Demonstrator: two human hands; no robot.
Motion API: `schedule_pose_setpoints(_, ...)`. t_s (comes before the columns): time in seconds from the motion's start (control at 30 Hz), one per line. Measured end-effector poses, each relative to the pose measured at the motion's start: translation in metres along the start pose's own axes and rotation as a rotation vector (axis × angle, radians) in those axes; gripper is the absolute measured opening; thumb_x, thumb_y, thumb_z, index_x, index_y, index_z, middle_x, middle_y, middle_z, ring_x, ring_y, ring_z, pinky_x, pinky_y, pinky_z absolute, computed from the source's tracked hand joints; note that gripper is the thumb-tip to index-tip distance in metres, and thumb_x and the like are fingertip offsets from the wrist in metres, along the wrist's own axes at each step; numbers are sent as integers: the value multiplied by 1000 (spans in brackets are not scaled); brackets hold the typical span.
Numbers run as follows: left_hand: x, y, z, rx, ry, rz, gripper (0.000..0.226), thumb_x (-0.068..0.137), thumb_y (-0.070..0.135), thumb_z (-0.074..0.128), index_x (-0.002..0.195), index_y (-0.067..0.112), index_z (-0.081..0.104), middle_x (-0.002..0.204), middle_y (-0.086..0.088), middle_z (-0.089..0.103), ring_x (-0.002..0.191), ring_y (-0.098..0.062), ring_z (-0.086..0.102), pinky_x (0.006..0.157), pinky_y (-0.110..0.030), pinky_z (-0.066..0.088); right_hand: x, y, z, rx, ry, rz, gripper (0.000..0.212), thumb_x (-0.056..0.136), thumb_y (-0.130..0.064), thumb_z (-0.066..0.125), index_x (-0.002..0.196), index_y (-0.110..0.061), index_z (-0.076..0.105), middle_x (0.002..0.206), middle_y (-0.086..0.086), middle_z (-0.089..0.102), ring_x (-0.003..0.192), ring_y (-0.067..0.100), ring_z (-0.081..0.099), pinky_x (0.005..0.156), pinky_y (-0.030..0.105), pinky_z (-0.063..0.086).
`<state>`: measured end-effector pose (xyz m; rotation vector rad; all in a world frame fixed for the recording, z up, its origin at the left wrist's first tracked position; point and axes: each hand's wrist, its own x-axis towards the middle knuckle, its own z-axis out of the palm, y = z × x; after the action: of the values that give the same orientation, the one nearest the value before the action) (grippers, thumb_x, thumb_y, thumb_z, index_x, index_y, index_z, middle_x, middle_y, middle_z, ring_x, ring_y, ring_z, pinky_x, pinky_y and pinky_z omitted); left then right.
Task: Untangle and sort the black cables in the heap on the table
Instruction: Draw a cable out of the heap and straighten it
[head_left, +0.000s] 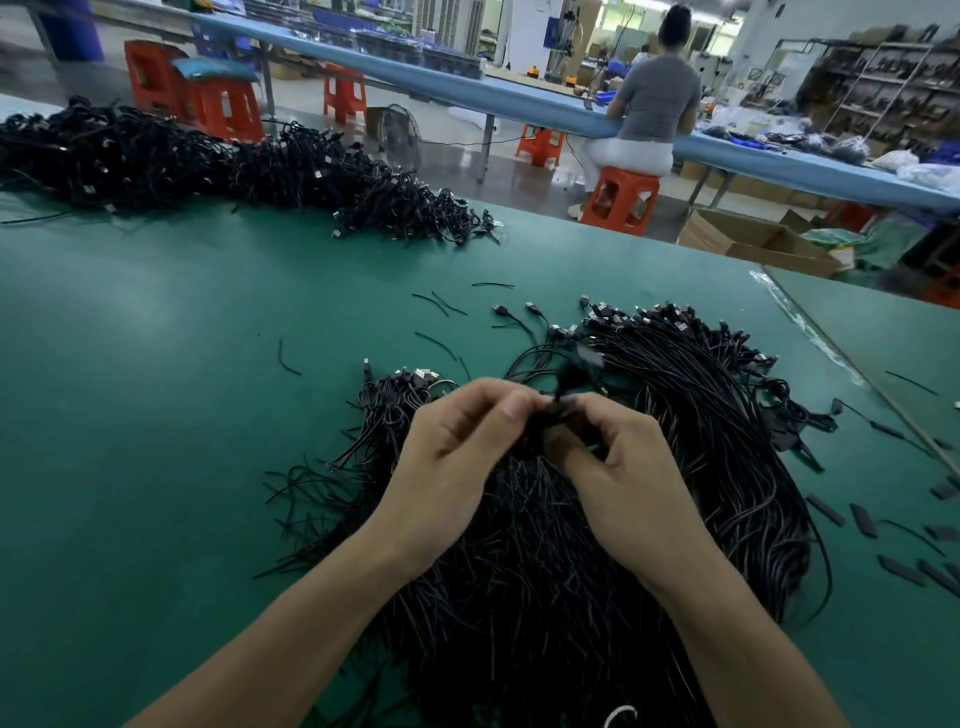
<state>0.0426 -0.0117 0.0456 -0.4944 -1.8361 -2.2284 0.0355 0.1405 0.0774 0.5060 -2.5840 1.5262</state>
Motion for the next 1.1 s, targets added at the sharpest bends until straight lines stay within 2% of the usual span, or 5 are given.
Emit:
schedule_pose_setpoints(0.17,-3,-4,-5,332,36,24,17,79,35,79,88,42,68,97,15,51,83,-1,48,77,-19,39,0,1,-2,-124,56,-92,16,84,-13,64,78,-27,60,75,-11,61,68,3,54,60,11,39)
schedule_pose_setpoints(0.43,-1,-2,-2,133,18,-152,39,74,54,75,86,28,49,60,3,52,53,-14,38,46,-25,31,1,-3,-1,-473,145,-333,6,92,-11,64,87,-14,65,86,-8,57,83,12,50,72,21,41)
schedule_pose_setpoints(0.67,-3,-7,-9,135,-49,-312,36,78,36,82,91,29,50,71,-9,72,56,-21,66,51,-28,51,-2,0,-1,-411,132,-302,6,94,-14,63,89,-16,64,88,-13,56,88,7,51,74,13,37)
schedule_pose_setpoints(0.8,-1,-7,-4,-9,49,-227,25,89,11,69,100,10,46,82,-13,73,75,-32,66,73,-58,53,-6,-1,7,-270,101,-287,14,92,-9,66,88,-23,65,87,-18,57,84,3,54,71,8,37)
schedule_pose_setpoints(1.1,0,5,-6,-152,25,-42,21,97,22,48,90,15,67,86,-8,74,87,-22,69,82,-29,52,-5,13,11,-159,12,-133,13,92,-12,68,95,-25,71,85,-13,65,80,3,60,66,10,41)
